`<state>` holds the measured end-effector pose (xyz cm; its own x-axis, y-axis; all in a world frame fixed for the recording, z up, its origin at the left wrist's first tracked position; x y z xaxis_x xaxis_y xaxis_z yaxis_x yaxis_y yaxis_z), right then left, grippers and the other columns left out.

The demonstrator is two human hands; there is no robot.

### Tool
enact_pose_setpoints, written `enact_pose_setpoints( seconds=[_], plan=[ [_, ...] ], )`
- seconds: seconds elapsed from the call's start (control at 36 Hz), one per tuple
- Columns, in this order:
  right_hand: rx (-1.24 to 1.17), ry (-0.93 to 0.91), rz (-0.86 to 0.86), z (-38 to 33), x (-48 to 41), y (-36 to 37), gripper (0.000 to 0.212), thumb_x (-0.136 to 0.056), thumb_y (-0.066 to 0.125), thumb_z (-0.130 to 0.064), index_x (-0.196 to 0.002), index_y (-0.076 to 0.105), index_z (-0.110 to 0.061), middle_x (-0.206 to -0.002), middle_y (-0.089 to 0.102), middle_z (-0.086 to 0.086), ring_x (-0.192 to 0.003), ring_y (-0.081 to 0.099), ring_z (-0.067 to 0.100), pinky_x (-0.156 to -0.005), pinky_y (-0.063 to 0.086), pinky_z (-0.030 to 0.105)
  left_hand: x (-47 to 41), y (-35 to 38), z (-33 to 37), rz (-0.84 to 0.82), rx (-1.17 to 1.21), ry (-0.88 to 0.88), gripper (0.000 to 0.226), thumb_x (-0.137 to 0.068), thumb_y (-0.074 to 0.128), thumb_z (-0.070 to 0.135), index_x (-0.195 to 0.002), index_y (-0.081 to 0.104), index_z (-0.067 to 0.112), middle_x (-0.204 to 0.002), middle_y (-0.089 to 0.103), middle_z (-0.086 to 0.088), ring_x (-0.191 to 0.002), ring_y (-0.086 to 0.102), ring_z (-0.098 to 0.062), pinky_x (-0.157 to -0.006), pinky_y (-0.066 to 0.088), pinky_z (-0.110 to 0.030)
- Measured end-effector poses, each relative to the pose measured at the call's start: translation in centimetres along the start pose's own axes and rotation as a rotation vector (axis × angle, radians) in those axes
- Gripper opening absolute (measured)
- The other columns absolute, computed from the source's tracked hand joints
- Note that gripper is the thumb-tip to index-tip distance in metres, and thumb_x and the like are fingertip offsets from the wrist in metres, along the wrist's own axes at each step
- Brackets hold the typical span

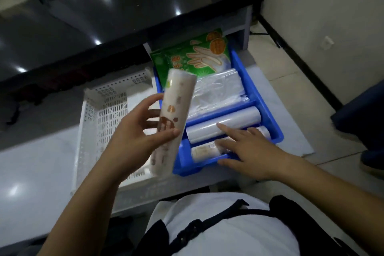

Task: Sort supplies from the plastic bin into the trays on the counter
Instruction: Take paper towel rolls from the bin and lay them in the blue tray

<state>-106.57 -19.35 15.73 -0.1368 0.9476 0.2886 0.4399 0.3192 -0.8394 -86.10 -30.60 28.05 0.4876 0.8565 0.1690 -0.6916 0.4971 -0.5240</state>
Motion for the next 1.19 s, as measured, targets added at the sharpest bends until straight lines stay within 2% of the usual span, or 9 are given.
enact_pose_setpoints(
  seconds=[0.08,0.25,0.36,0.44,0.61,0.78,0.89,1.03,1.19],
  plan=[
    [-0.12,0.028,0.158,0.2,2.6,-1.3,0.057,-0.088,0.033,-0.069,-0.14,0.039,-0.045,-0.16,0.019,-0.018,-0.142,0.02,0.007,-0.118,0.015,0.041,-2.7,3.0,2.1,-0.132,-0.197,0.087,0.071,-0.072,0.082,0.033,-0.125,0.044,0.063,-0.105,0.066,0.022,-0.095,0.063,0.009,-0.073,0.051,-0.025],
    [-0.349,0.18,0.432,2.7,8.6,-3.1,0.041,-0.09,0.047,-0.052,-0.13,0.052,-0.042,-0.145,0.041,-0.022,-0.133,0.03,-0.005,-0.112,0.027,0.028,-5.6,10.3,2.9,-0.357,-0.623,0.239,0.072,-0.079,0.075,0.035,-0.138,0.038,0.054,-0.128,0.062,0.009,-0.11,0.06,-0.018,-0.089,0.052,-0.041],
    [-0.4,0.302,0.455,4.2,11.2,-2.0,0.043,-0.092,0.055,-0.044,-0.134,0.052,-0.039,-0.147,0.038,-0.023,-0.13,0.03,-0.012,-0.109,0.039,0.032,-6.8,14.6,2.4,-0.394,-0.871,0.343,0.061,-0.09,0.06,0.041,-0.145,0.036,0.05,-0.135,0.061,0.001,-0.115,0.058,-0.027,-0.082,0.046,-0.033],
    [-0.407,0.306,0.46,4.0,11.9,-1.1,0.042,-0.092,0.055,-0.046,-0.133,0.048,-0.045,-0.14,0.033,-0.032,-0.125,0.025,-0.022,-0.108,0.036,0.027,-7.4,15.7,2.2,-0.416,-0.892,0.326,0.061,-0.091,0.058,0.038,-0.146,0.034,0.05,-0.136,0.061,0.001,-0.116,0.058,-0.027,-0.079,0.04,-0.031],
    [-0.406,0.311,0.492,3.6,11.2,-0.5,0.044,-0.091,0.056,-0.048,-0.135,0.051,-0.04,-0.15,0.038,-0.019,-0.136,0.024,-0.006,-0.116,0.028,0.031,-7.3,15.8,1.6,-0.36,-0.941,0.384,0.063,-0.09,0.058,0.046,-0.147,0.033,0.048,-0.131,0.063,0.003,-0.11,0.06,-0.024,-0.073,0.04,-0.031],
    [-0.329,0.214,0.552,2.8,9.5,-1.5,0.042,-0.092,0.06,-0.04,-0.133,0.055,-0.035,-0.145,0.045,-0.016,-0.128,0.021,-0.012,-0.111,0.021,0.027,-6.1,16.7,0.5,-0.263,-1.026,0.425,0.073,-0.093,0.06,0.037,-0.153,0.02,0.039,-0.133,0.038,-0.004,-0.115,0.043,-0.026,-0.073,0.048,-0.038],
    [-0.272,0.167,0.593,2.3,8.2,-2.6,0.041,-0.09,0.064,-0.032,-0.131,0.057,-0.031,-0.141,0.051,-0.012,-0.129,0.031,-0.005,-0.111,0.027,0.03,-5.3,16.5,0.2,-0.2,-0.947,0.502,0.065,-0.096,0.055,0.03,-0.154,0.025,0.036,-0.13,0.043,-0.005,-0.113,0.045,-0.027,-0.067,0.038,-0.033],
    [-0.237,0.151,0.535,2.0,6.7,-2.4,0.05,-0.091,0.062,-0.035,-0.139,0.051,-0.027,-0.147,0.046,-0.007,-0.138,0.027,0.006,-0.112,0.018,0.026,-4.3,13.4,-0.2,-0.128,-0.513,0.347,0.069,-0.092,0.066,0.035,-0.152,0.032,0.034,-0.14,0.049,-0.001,-0.126,0.045,-0.016,-0.101,0.039,-0.029],
    [-0.028,0.042,0.386,0.6,4.0,-2.2,0.052,-0.096,0.044,-0.048,-0.145,0.038,-0.031,-0.155,0.036,-0.006,-0.147,0.02,0.018,-0.121,0.014,0.044,0.0,6.8,-1.1,0.195,-0.334,0.315,0.022,-0.092,0.062,0.015,-0.112,0.067,0.023,-0.11,0.07,0.006,-0.097,0.062,0.0,-0.081,0.044,-0.007]
  ],
)
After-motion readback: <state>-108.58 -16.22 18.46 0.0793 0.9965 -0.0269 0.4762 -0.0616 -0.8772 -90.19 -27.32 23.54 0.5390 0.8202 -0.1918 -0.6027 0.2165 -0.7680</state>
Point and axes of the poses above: each hand's wrist, its own x-axis away from the middle knuckle, its own y-axis out of the palm, z = x × y, the point moved 5 cm from there along -x, towards the middle knuckle
